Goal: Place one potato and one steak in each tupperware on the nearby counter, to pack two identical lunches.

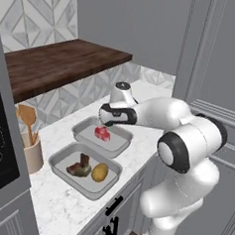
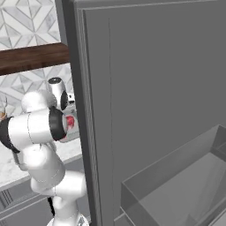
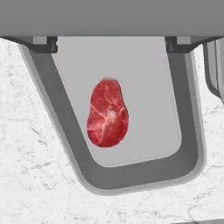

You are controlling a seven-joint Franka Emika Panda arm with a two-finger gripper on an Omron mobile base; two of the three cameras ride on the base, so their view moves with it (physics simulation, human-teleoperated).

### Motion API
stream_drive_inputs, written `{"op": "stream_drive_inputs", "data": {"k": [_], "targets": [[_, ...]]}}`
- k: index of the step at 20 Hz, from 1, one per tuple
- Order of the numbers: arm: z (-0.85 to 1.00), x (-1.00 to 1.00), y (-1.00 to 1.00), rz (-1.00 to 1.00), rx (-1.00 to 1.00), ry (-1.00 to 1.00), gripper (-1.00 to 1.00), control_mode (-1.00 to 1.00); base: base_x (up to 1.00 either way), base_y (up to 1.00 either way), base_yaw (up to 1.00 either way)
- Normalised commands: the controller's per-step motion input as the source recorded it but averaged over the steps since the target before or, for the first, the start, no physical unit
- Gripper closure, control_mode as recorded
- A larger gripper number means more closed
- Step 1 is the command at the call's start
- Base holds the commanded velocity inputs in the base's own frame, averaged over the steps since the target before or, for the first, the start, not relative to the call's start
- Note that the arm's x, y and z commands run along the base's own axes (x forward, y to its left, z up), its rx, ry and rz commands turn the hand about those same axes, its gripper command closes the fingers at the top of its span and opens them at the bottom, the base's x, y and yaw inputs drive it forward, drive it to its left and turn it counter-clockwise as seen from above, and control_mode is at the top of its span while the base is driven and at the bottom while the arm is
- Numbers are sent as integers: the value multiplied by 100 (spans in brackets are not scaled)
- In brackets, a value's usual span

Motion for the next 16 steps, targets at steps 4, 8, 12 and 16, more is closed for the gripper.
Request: {"op": "stream_drive_inputs", "data": {"k": [4, 8, 12, 16], "targets": [[54, -100, -73, -16, 5, -18, -100, -100, 0, 0, 0], [82, -100, -56, -19, 7, -14, -100, -100, 0, 0, 0], [95, -100, -38, -17, 8, -10, -100, -100, 0, 0, 0], [95, -100, -34, -17, 6, -13, -100, -100, 0, 0, 0]]}}
